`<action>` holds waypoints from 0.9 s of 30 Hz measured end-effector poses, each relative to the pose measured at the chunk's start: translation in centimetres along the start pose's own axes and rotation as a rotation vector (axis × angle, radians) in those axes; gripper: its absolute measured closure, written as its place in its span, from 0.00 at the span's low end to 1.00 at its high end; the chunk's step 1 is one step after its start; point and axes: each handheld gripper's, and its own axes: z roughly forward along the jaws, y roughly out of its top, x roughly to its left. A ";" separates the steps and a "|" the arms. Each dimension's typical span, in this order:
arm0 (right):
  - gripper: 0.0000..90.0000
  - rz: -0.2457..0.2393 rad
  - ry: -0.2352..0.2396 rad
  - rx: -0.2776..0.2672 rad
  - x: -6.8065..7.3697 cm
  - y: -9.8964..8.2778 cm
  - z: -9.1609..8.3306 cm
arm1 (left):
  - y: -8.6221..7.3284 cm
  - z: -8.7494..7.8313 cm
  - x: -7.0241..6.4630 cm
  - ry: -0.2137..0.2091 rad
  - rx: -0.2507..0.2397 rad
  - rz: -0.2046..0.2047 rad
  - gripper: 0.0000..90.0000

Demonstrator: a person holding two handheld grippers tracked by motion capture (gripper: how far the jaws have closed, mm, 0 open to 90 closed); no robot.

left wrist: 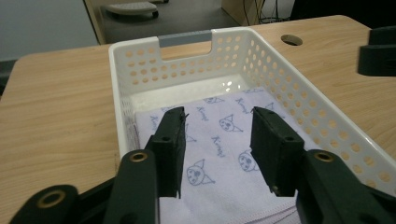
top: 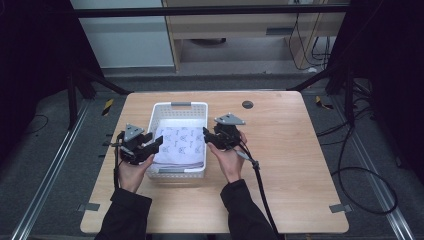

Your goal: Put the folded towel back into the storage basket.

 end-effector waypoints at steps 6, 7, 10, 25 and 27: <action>0.38 0.029 0.022 -0.027 -2.5 -1.3 -3.3 | -0.4 -0.1 -0.7 -0.014 0.000 0.010 0.53; 0.36 0.037 0.027 -0.032 -3.0 -1.6 -4.0 | -0.5 -0.1 -0.8 -0.018 -0.002 0.012 0.52; 0.34 0.054 0.028 -0.052 -4.3 -2.5 -5.7 | -0.9 -0.3 -1.2 -0.022 -0.006 0.023 0.50; 0.23 0.090 0.015 -0.056 -9.7 -8.5 -10.2 | -2.6 -1.3 -3.1 -0.087 -0.028 0.079 0.39; 0.22 0.100 0.009 -0.048 -10.4 -9.3 -10.4 | -2.8 -1.4 -3.3 -0.086 -0.030 0.087 0.38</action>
